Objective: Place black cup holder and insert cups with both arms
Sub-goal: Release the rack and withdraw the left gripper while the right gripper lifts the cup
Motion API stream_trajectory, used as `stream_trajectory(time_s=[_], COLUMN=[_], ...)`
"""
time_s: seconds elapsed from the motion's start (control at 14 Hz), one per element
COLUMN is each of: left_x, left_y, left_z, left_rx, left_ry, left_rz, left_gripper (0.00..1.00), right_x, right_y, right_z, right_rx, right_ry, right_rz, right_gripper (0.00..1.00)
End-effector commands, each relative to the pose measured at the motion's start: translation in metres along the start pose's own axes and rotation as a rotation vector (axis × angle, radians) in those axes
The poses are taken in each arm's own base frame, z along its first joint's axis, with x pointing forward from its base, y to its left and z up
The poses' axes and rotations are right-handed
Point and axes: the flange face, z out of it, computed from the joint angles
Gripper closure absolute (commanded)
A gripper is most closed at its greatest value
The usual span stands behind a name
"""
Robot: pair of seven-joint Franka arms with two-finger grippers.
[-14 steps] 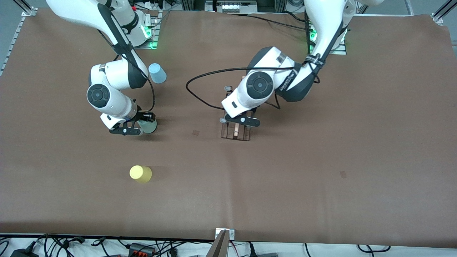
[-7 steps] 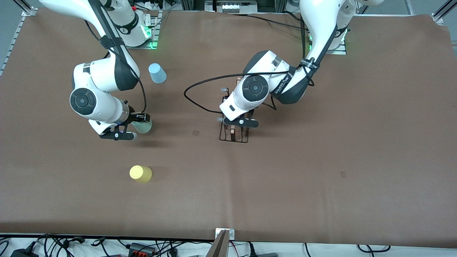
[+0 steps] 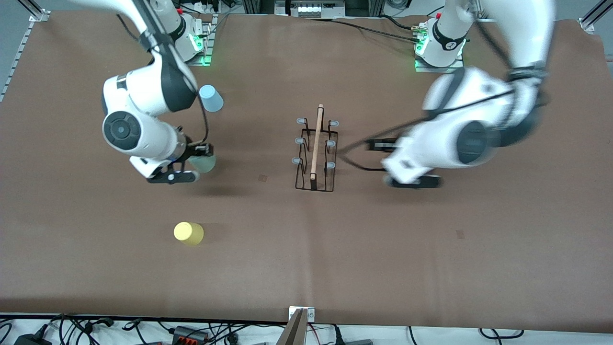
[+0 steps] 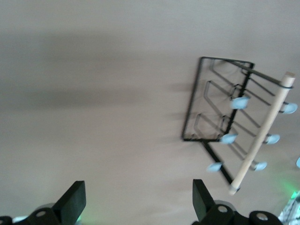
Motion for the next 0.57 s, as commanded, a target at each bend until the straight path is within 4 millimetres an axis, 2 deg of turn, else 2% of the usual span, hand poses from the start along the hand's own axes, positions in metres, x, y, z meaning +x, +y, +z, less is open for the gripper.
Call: stream_trajectory(time_s=[0.0,0.14,0.29,0.43,0.5], left_x=[-0.027,-0.043,-0.053,-0.055,-0.057], left_y=[-0.049,-0.085,-0.109,-0.12,-0.126], left_z=[-0.042,-0.076,-0.084,-0.087,-0.098], left_rx=[0.065,0.055,0.123,0.151,0.144], left_ry=[0.017,0.056,0.032,0.024,0.046], left_rz=[-0.007,-0.012,-0.017,-0.008,-0.017], left_gripper=[0.0,0.0,0.0,0.0,0.0], right_x=[-0.024,-0.049,-0.072,-0.094,-0.102], right_y=[-0.066,-0.128,-0.177,-0.218,-0.237], right_z=[-0.012,-0.007,0.003,0.012,0.015], right_rx=[0.027,0.011,0.009,0.057,0.072], right_ry=[-0.028,-0.015,-0.019,-0.063,-0.062], right_rz=[-0.018,0.005,0.047,0.063,0.063], right_gripper=[0.8,0.8,0.8,0.8,0.8])
